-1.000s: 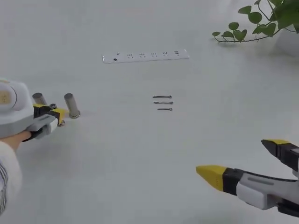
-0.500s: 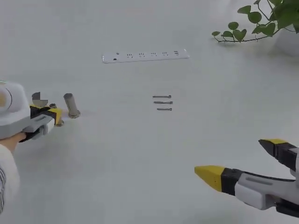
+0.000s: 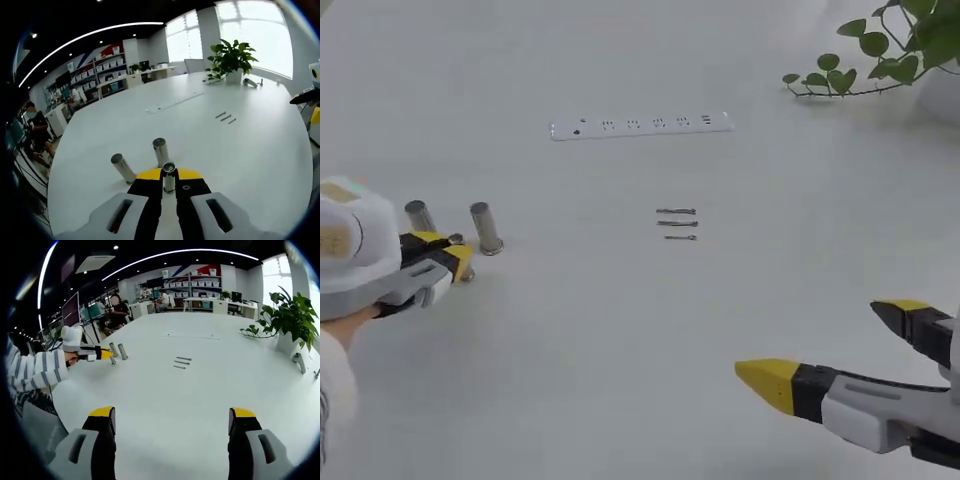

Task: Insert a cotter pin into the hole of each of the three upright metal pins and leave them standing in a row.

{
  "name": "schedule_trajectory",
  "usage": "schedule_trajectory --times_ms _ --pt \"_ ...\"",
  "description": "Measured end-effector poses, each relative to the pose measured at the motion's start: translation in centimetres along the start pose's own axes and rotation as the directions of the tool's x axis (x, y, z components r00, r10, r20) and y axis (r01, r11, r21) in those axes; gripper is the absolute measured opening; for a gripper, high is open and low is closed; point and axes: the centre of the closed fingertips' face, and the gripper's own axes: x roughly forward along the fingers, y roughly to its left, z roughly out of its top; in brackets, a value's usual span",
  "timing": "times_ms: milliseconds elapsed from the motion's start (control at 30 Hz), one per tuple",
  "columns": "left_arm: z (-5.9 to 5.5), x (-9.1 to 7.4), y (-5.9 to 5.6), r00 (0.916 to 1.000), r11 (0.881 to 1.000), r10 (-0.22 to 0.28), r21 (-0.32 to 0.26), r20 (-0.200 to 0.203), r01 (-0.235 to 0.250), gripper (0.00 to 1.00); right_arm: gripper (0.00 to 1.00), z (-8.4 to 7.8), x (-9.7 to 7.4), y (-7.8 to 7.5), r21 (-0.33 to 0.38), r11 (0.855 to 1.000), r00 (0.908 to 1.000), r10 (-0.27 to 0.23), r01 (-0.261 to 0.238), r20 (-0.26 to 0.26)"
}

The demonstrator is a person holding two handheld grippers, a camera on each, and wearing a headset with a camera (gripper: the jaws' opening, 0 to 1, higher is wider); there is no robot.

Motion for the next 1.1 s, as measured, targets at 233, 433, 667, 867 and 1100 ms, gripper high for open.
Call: schedule_trajectory --times_ms 233,433,667,867,1100 --pt "1.3 -1.0 -3.2 0.9948 0.995 -0.095 0.027 0.037 0.094 0.05 0.92 0.1 -0.3 0.2 0.000 1.000 0.9999 0.006 -0.006 0.013" --pt "2.2 -1.7 -5.6 0.9843 0.987 -0.163 0.009 0.068 0.163 0.05 0.92 -0.1 -0.5 0.2 0.010 1.000 0.9997 0.009 -0.009 0.022" --pt "2.2 -2.1 -8.5 0.9718 0.975 -0.222 -0.003 0.081 0.223 0.05 0.92 -0.2 -0.8 0.3 0.014 1.000 0.9994 0.014 -0.014 0.032" --pt "1.8 -2.5 -10.6 0.9616 0.964 -0.266 0.031 0.069 0.264 0.05 0.92 -0.1 -1.0 0.2 0.009 1.000 0.9991 0.018 -0.018 0.038" --pt "1.1 -2.4 -12.7 0.9449 0.945 -0.323 0.064 0.052 0.320 0.05 0.92 -0.3 -1.1 0.1 0.008 1.000 0.9993 0.018 -0.018 0.034"
